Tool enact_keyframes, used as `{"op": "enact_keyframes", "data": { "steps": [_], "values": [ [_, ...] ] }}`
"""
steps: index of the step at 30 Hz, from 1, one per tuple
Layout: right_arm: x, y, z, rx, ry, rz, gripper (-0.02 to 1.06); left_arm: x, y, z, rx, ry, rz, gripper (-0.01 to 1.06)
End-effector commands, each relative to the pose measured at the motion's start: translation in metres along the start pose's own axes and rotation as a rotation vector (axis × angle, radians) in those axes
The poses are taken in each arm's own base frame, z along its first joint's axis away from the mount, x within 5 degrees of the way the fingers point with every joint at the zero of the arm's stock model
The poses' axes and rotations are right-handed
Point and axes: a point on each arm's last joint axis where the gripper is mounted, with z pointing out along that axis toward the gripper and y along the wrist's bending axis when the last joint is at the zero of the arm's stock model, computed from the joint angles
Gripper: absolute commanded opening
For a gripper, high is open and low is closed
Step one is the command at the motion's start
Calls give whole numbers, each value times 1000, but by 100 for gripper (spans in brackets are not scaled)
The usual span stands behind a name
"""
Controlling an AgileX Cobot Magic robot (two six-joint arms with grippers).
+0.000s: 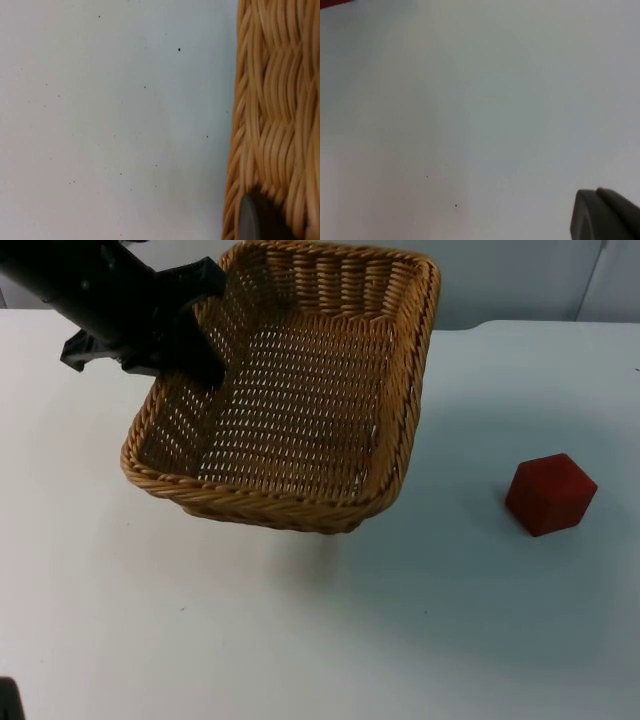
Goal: Pick up the basket with the left hand and place the cube into the basket with the right hand.
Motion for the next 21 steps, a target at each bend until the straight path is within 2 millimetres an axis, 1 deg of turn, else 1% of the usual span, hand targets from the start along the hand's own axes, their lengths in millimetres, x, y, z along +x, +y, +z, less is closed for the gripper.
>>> {"op": "enact_keyframes", "data": {
  "steps": [1, 3, 6, 7, 8, 10, 11, 12, 13, 14, 16, 17, 19, 20, 21],
  "values": [
    [-10, 4, 3, 4, -21, -9, 0, -4, -7, -5, 20, -25, -8, 0],
    [-31, 19, 4, -41, -114, -53, 0, -4, -7, -5, 20, -25, -8, 0],
    [-56, 48, 2, -124, -232, -157, 0, -4, -6, -5, 19, -24, -6, 0],
    [-56, 48, 2, -124, -232, -157, 0, -4, -6, -5, 19, -24, -6, 0],
    [-64, 59, 1, -154, -255, -174, 0, -4, -6, -5, 19, -24, -6, 0],
    [-74, 83, 7, -187, -219, -221, 0, -4, -6, -5, 19, -24, -6, 0],
    [-77, 92, 10, -190, -198, -240, 1, -4, -6, -5, 17, -25, -6, 0],
    [-77, 92, 10, -190, -198, -240, 1, -4, -6, -5, 17, -25, -6, 0],
    [-82, 102, 14, -191, -174, -255, 4, -4, -6, -5, 17, -25, -6, 0],
    [-86, 109, 21, -185, -143, -267, 8, -4, -6, -5, 16, -27, -6, 0],
    [-95, 121, 31, -157, -79, -290, 22, -5, -6, -5, 11, -33, -6, 0],
    [-95, 121, 31, -157, -79, -290, 22, -5, -6, -5, 11, -33, -6, 0],
    [-101, 127, 36, -113, -22, -337, 41, -6, -5, -5, 2, -46, -6, 0],
    [-106, 128, 37, -93, -7, -354, 54, -7, -4, -5, -3, -54, -6, 0],
    [-112, 127, 36, -79, 2, -366, 71, -7, -4, -5, -8, -60, -6, 0]
  ]
}}
